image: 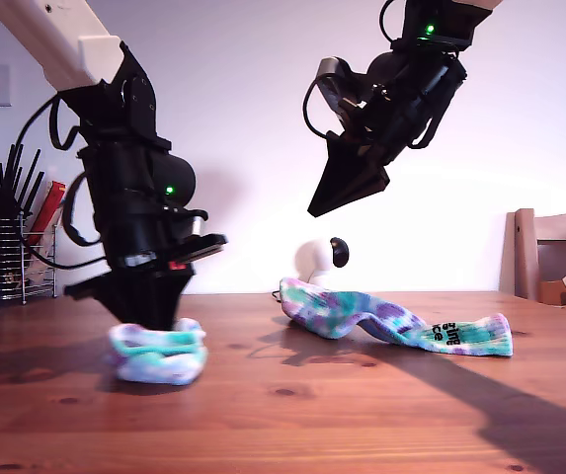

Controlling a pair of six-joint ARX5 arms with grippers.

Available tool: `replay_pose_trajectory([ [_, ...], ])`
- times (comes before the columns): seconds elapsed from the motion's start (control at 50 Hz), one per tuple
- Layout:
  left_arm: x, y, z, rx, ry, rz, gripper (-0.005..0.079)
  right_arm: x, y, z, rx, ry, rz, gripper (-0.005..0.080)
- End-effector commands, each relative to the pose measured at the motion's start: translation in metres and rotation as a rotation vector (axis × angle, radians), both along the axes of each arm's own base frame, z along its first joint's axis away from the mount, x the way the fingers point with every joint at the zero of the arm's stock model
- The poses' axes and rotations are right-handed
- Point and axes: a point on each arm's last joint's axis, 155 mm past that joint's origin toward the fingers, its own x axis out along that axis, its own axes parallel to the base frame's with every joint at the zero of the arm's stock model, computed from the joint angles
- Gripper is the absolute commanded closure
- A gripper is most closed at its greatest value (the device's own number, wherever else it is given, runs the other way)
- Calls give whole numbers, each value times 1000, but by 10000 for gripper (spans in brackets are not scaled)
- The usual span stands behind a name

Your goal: Fold the socks in front of you. After folding them, place them to the left side.

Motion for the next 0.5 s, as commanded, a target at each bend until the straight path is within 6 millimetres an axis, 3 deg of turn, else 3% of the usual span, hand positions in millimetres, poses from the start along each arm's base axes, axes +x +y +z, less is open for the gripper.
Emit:
replay_pose_trajectory([
  [0.0,-12,35,-23,87,74,32,762,2,-4,-5,-4,10,-7,764],
  [0.26,-13,96,-21,257,101,86,762,8,-12,-5,-2,6,-25,764],
  [0.38,-10,105,-21,294,85,87,762,11,-16,-5,-1,2,-35,764],
  [0.48,-7,102,-22,282,75,80,762,13,-19,-5,0,1,-41,764],
])
